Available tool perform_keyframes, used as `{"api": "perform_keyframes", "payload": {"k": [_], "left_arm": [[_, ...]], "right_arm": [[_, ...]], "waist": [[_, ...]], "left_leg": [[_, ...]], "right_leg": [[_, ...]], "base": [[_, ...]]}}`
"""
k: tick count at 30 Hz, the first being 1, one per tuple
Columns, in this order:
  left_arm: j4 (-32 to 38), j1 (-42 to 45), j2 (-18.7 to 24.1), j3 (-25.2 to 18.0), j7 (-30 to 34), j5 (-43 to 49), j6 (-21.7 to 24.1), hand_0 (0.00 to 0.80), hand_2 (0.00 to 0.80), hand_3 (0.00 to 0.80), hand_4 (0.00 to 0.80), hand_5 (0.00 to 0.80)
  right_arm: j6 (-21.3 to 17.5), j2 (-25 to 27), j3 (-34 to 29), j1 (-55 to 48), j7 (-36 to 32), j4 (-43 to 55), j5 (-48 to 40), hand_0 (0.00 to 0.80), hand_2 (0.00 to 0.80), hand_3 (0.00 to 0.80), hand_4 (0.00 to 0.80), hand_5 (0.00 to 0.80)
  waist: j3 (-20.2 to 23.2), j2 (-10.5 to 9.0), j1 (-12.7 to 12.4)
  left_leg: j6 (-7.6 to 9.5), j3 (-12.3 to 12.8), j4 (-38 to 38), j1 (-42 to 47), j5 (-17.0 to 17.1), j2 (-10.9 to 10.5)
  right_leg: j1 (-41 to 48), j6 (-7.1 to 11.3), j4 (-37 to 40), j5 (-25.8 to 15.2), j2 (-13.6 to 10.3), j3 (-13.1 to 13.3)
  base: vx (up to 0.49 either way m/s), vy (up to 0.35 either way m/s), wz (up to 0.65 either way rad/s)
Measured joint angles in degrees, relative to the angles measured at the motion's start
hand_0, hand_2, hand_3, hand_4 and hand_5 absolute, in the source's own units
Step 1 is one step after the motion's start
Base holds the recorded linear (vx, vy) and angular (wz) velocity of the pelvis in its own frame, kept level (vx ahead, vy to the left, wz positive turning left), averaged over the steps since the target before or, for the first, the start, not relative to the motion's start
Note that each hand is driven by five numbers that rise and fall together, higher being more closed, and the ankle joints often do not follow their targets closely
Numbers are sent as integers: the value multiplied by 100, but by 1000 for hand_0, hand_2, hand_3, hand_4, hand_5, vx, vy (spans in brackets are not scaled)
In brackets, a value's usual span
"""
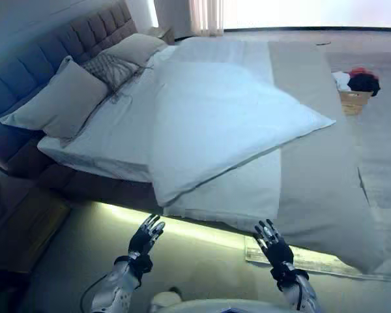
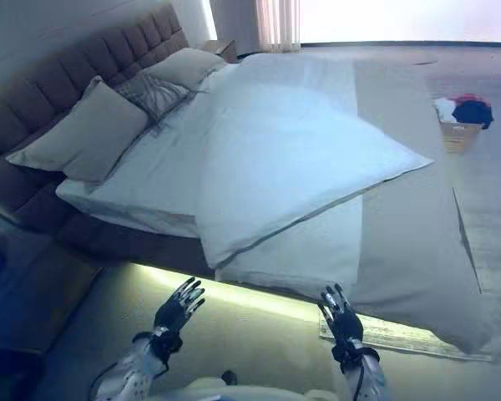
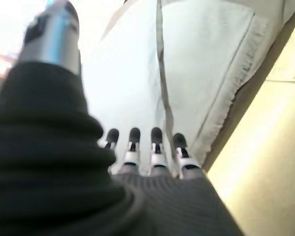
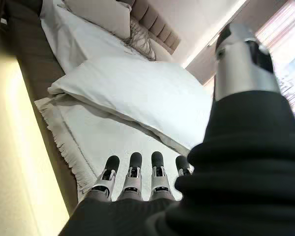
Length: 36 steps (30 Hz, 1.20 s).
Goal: Make the bed neatly
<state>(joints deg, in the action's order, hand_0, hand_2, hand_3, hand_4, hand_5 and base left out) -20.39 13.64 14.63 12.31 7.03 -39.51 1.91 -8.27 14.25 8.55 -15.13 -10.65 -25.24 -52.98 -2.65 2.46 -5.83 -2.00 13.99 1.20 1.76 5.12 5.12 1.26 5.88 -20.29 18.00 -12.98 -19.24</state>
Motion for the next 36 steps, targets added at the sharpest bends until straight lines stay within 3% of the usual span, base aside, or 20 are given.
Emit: {"api": "perform_keyframes", "payload": {"k": [7, 11, 13, 18, 28, 31, 32, 33, 35, 36], "left_arm": [[-11, 41, 3, -8, -1, 7, -6, 0, 0, 0, 0, 0], [-15, 26, 6, -7, -38, 55, -6, 0, 0, 0, 0, 0], [-16, 20, 6, -7, -36, 50, -6, 0, 0, 0, 0, 0], [-77, 42, 5, -6, -13, 13, -7, 0, 0, 0, 0, 0], [-124, -427, 17, 13, 75, -16, -2, 0, 0, 0, 0, 0], [-143, -476, 13, 19, 75, -17, -9, 0, 0, 0, 0, 0], [-152, -478, 13, 19, 77, -16, -14, 0, 0, 0, 0, 0], [-180, -485, 15, 21, 84, -16, -14, 0, 0, 0, 0, 0], [-319, -508, 7, 42, 109, -14, -17, 0, 0, 0, 0, 0], [-404, -529, 7, 90, 126, -12, -18, 0, 0, 0, 0, 0]], "right_arm": [[-1, 0, -61, -89, 2, -2, 0, 0, 0, 0, 0, 0], [14, 0, -89, -84, 4, -8, 1, 0, 0, 0, 0, 0], [50, -7, -86, -81, 4, -14, 2, 0, 0, 0, 0, 0], [113, -81, -30, -71, 71, -88, 13, 0, 0, 0, 0, 0], [116, -223, -47, 14, 225, -219, 58, 0, 0, 0, 0, 0], [118, -235, -42, 86, 341, -219, 58, 0, 0, 0, 0, 0], [118, -225, -52, 105, 370, -219, 57, 0, 0, 0, 0, 0], [118, -224, -53, 108, 386, -222, 57, 0, 0, 0, 0, 0], [111, -223, -39, 105, 421, -209, 55, 0, 0, 0, 0, 0], [105, -213, -27, 94, 427, -199, 52, 0, 0, 0, 0, 0]], "waist": [[30, -63, -56], [47, -93, -56], [30, -152, -79], [1, -263, -173], [-25, -233, 36], [-70, -168, 25], [-90, -118, 33], [-99, -113, 33], [-180, -195, 37], [-206, -205, 45]], "left_leg": [[4, -1, -84, 67, 3, -8], [113, -3, -87, 71, 89, -36], [72, -20, -149, 68, 178, -52], [-2, -335, -630, 31, 233, -38], [-64, -146, -95, 83, 183, -182], [-31, -144, 26, 156, 62, -267], [-115, -146, 1, 169, -70, -291], [-159, -147, -50, 158, -189, -376], [13, -194, -310, 73, -400, -631], [48, -228, -414, 15, -468, -762]], "right_leg": [[168, -1, 99, -3, 5, -36], [176, -18, 111, -13, -8, -25], [192, -38, 129, -26, -29, 10], [254, -114, 162, -80, -56, 279], [144, 72, 163, -183, -165, 139], [152, 165, 93, -189, -261, 102], [128, 211, -31, -141, -315, 100], [51, 263, -249, -51, -445, 112], [-35, 350, -690, 74, -807, 151], [-133, 303, -1011, 68, -980, 162]], "base": [[18, -5, 1], [15, -17, -1], [16, -31, -8], [-10, 48, -27], [65, 104, 10], [28, 182, 14], [2, 269, 12], [-1, 267, 13], [11, 359, 19], [29, 414, 27]]}}
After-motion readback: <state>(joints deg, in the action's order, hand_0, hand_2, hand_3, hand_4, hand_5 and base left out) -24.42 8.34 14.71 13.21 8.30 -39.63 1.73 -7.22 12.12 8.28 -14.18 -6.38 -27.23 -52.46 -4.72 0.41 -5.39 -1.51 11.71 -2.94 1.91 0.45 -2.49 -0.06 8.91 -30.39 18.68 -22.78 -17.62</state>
